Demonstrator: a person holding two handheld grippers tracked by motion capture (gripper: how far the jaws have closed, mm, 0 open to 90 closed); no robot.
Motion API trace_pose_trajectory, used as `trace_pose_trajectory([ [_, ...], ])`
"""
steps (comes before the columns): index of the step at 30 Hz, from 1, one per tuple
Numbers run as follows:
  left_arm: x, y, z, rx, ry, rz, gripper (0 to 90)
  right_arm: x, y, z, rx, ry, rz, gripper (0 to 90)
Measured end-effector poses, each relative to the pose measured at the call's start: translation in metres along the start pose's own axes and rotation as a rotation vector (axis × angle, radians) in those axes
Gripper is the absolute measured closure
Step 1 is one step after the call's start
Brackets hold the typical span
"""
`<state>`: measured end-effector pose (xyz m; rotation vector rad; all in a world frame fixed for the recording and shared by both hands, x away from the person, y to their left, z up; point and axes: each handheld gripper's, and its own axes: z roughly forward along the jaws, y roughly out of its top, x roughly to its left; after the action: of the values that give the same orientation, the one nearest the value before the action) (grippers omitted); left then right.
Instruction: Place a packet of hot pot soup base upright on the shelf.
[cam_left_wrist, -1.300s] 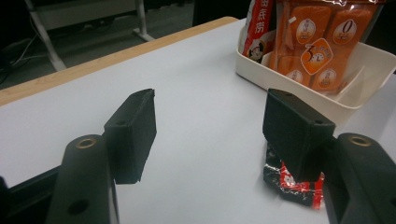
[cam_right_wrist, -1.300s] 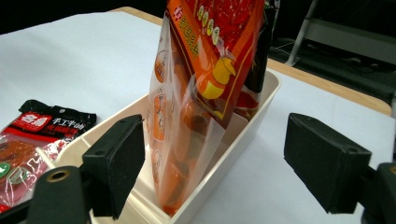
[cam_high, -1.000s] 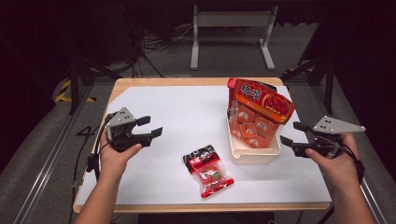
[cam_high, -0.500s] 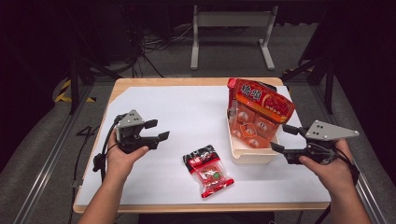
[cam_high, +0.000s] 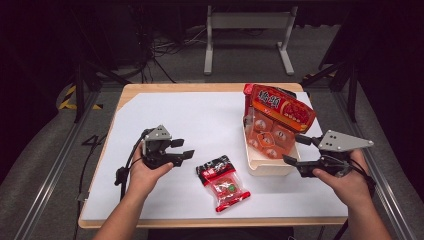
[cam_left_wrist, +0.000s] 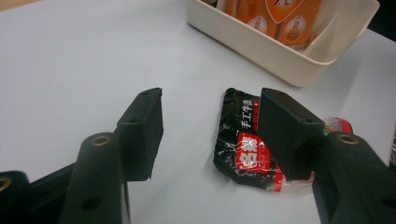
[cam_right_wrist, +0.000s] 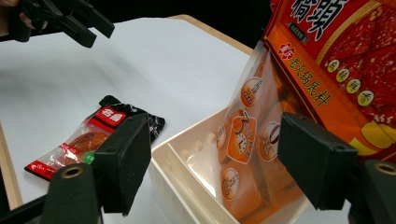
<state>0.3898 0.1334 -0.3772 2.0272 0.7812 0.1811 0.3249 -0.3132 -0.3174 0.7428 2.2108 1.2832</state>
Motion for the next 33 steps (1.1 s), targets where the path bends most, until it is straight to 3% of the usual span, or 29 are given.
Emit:
trace_pose_trajectory([
  [6, -0.002, -0.006, 0.012, 0.029, -0.009, -0.022, 46.5, 0.001, 0.0, 0.002, 0.006, -0.001, -0.009, 26.5],
  [8, -0.002, -0.009, 0.017, 0.045, -0.046, -0.029, 47.6, 0.002, 0.0, 0.004, 0.006, 0.0, -0.014, 26.5],
  [14, -0.002, -0.015, 0.03, 0.097, -0.085, -0.047, 48.0, 0.004, 0.0, 0.005, 0.01, 0.003, -0.018, 26.5],
  [22, -0.002, -0.02, 0.039, 0.116, -0.075, -0.077, 48.6, 0.005, -0.001, 0.008, 0.018, 0.009, -0.022, 26.5],
  [26, -0.004, -0.024, 0.044, 0.136, -0.039, -0.095, 49.4, 0.006, -0.002, 0.009, 0.018, 0.012, -0.023, 26.2],
  [29, -0.005, -0.026, 0.05, 0.147, -0.035, -0.108, 43.3, 0.006, -0.002, 0.01, 0.021, 0.015, -0.023, 26.2],
  [33, -0.006, -0.029, 0.054, 0.158, -0.026, -0.111, 43.7, 0.007, -0.002, 0.011, 0.029, 0.008, -0.03, 26.1],
])
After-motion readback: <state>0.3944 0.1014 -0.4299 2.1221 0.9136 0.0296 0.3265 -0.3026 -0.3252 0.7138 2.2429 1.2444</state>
